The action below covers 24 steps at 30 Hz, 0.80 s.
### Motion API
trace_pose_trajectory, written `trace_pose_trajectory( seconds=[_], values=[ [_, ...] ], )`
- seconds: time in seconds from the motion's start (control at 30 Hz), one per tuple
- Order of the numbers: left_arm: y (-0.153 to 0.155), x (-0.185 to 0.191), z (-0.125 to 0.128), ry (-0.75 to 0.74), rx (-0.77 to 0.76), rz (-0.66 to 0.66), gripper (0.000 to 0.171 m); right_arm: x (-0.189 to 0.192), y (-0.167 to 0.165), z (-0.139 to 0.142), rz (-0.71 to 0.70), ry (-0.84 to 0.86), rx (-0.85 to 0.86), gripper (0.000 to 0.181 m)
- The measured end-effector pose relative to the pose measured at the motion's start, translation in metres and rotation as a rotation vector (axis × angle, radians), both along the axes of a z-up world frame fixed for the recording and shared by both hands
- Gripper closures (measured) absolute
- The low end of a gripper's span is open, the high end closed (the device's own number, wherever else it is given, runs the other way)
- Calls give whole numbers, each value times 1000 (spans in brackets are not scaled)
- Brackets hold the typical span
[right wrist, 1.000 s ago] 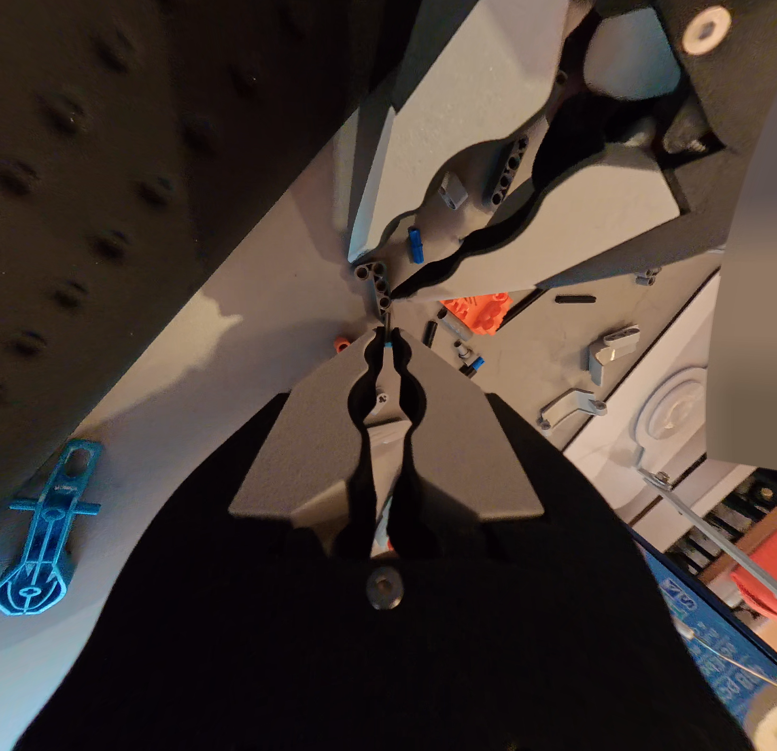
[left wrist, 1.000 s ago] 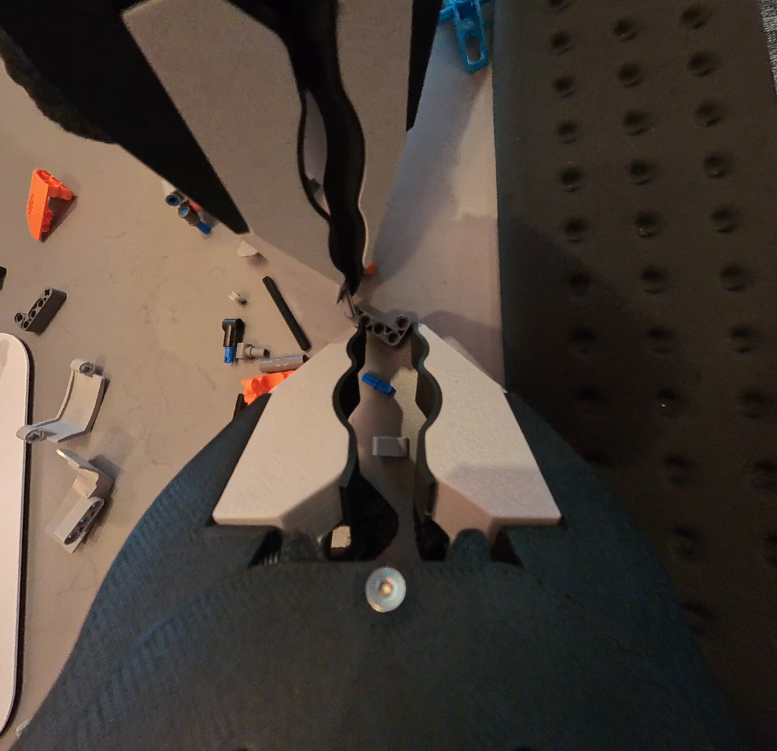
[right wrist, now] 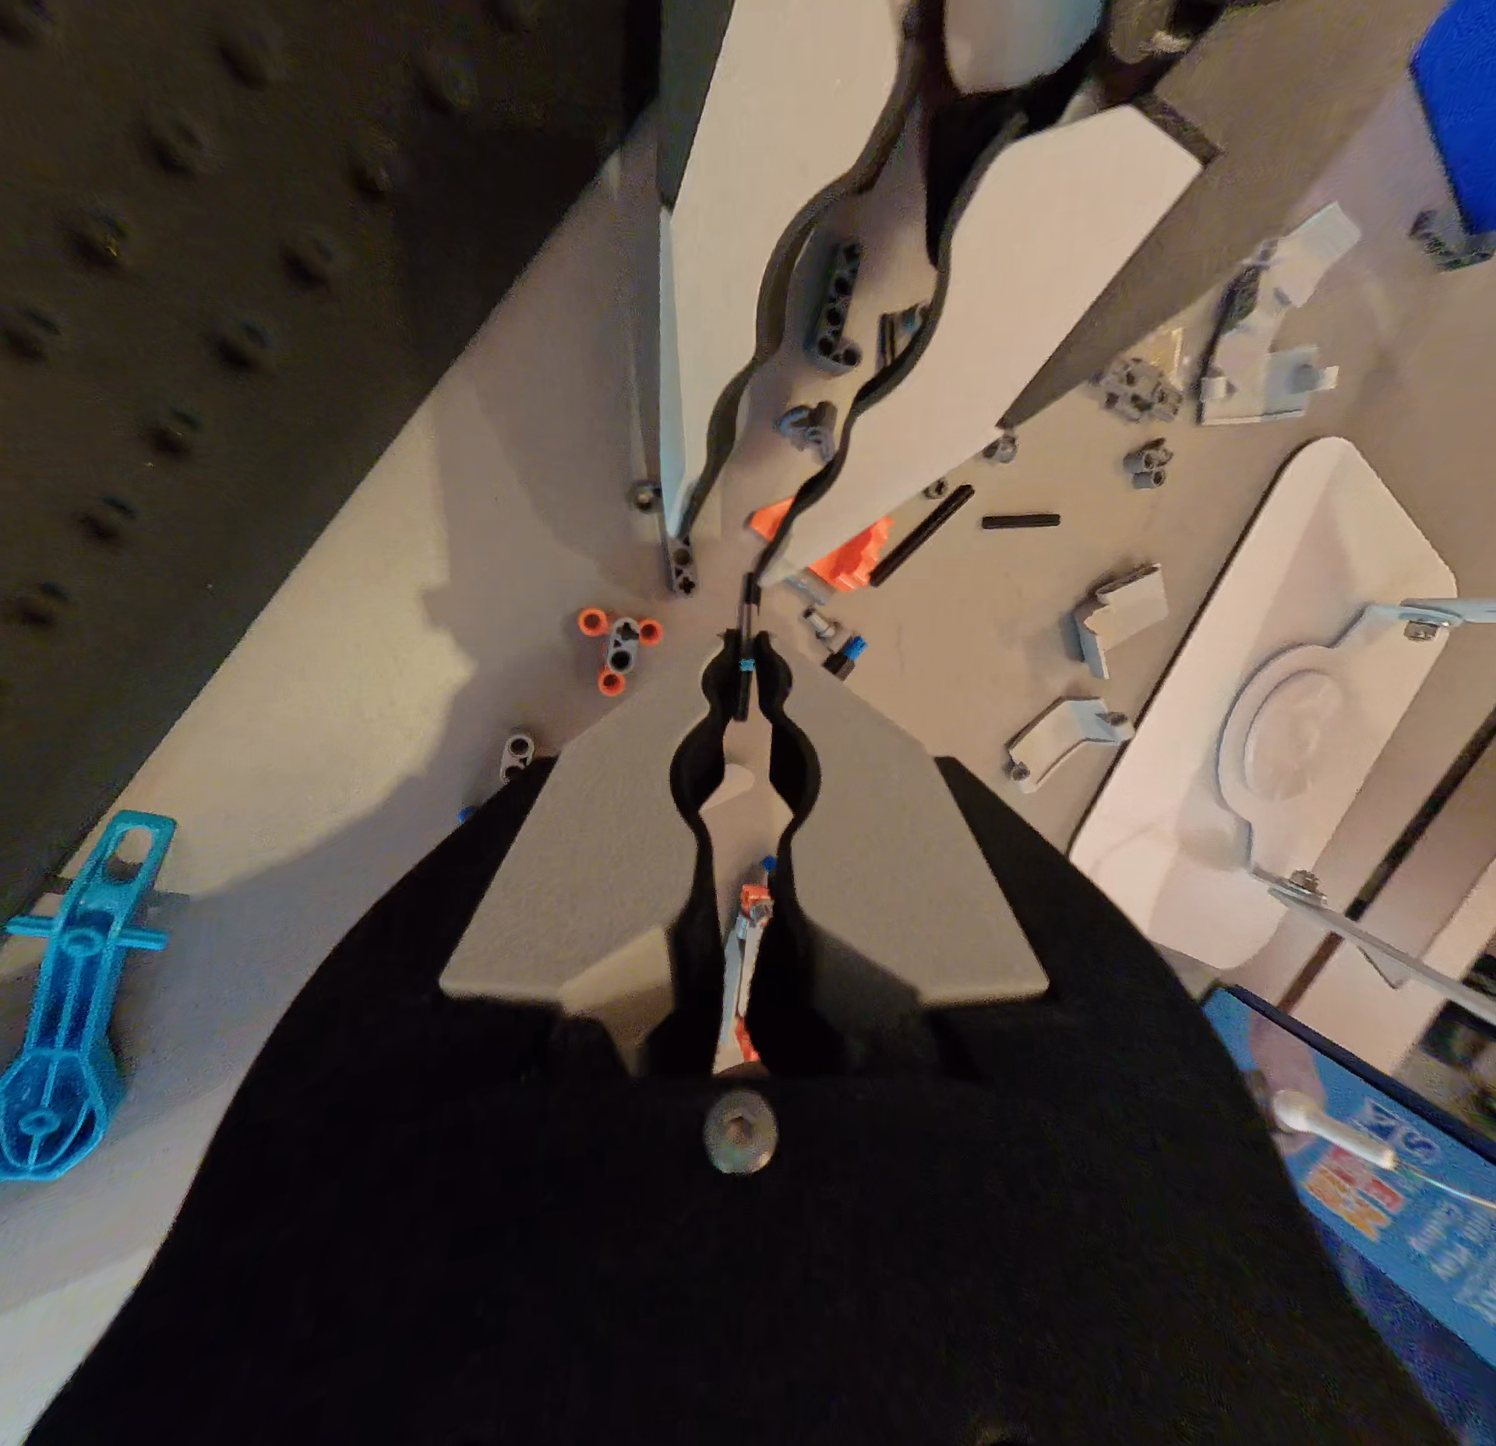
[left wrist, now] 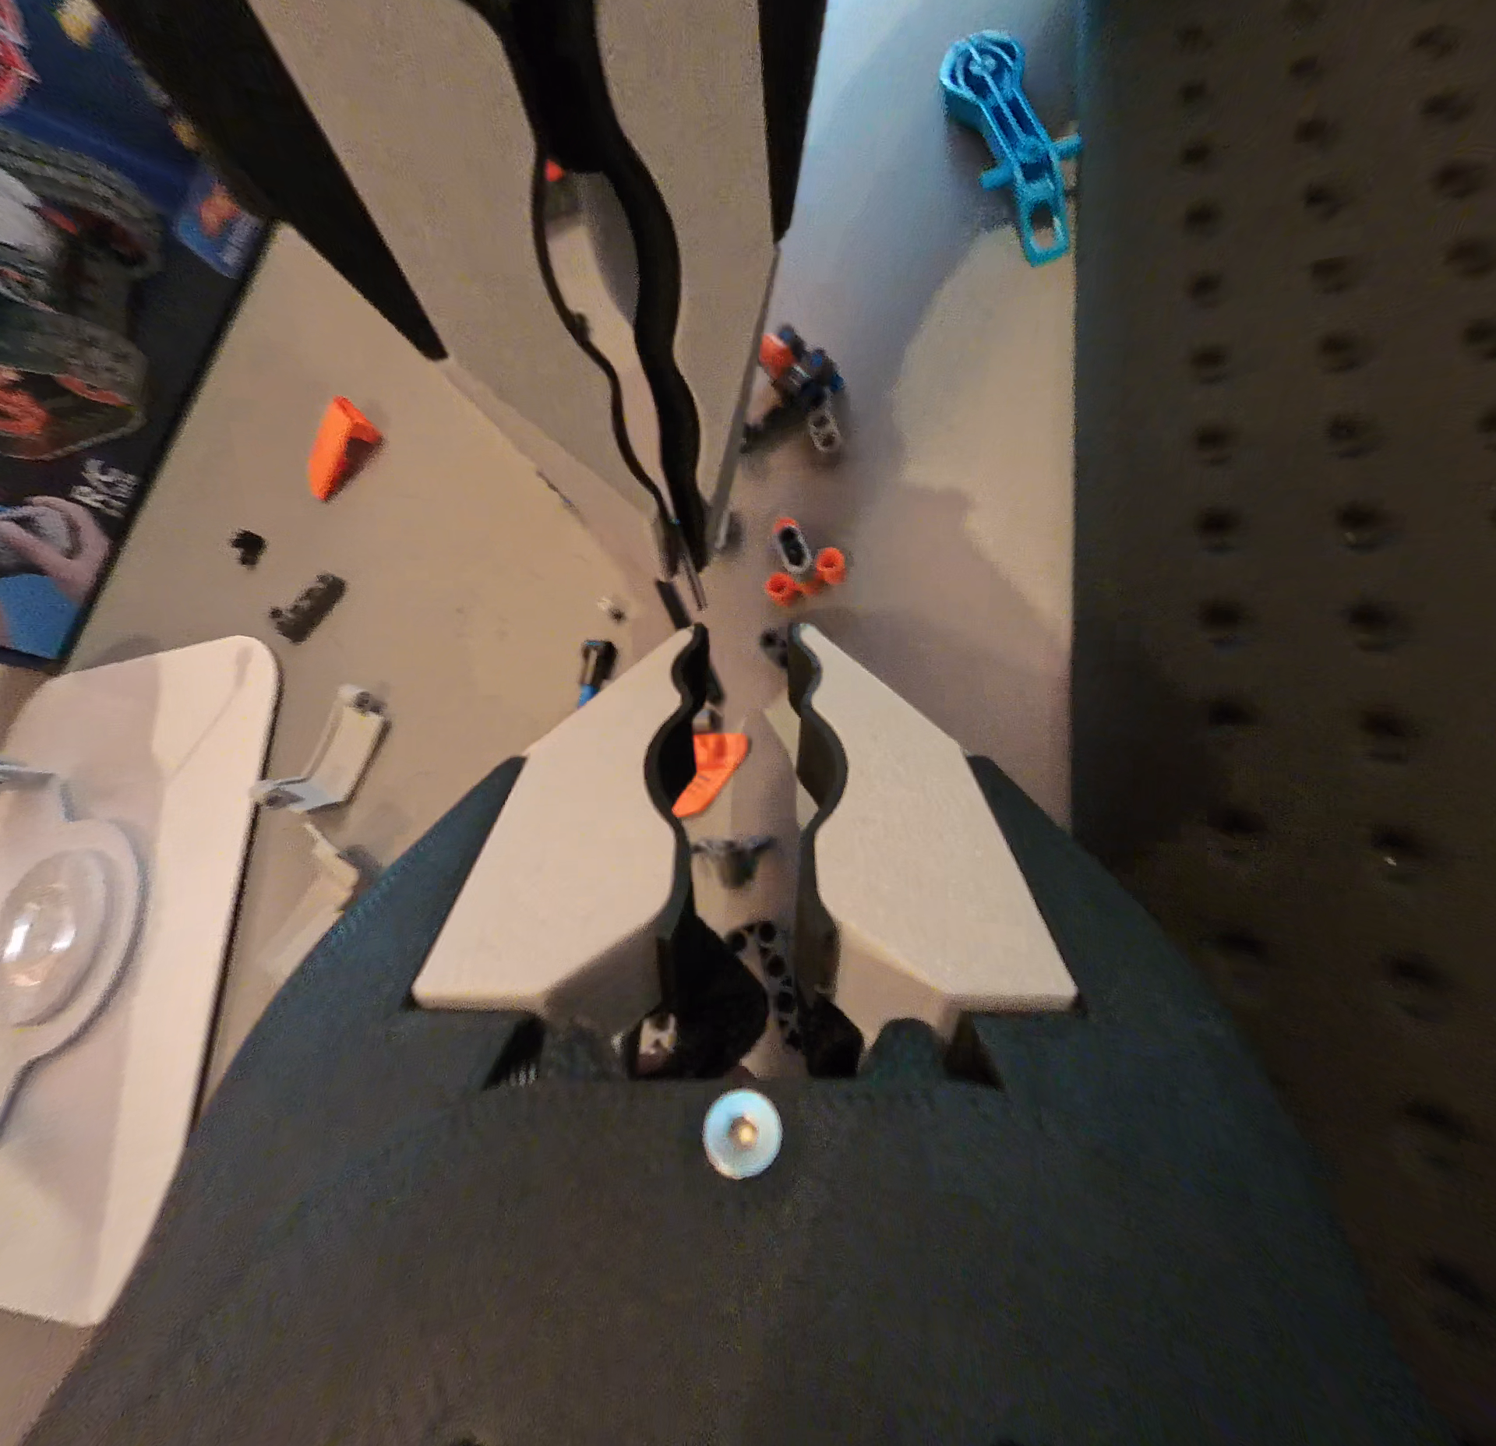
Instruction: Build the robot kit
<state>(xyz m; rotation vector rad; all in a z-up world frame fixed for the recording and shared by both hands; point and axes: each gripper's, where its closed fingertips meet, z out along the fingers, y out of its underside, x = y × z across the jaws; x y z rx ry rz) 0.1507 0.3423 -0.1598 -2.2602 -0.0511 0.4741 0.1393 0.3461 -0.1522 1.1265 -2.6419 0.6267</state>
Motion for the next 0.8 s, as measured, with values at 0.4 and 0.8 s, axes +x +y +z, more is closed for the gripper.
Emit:
trace_pose_trajectory(
  seconds=[0.4, 0.8],
  values=[
    [6, -18, 14, 131, 31, 71, 168, 1, -6, 15, 1, -78, -105, 180],
    [1, -36, 38, 294, 67, 179, 169, -13, -11, 37, -86, -204, -233, 175]
  ],
)
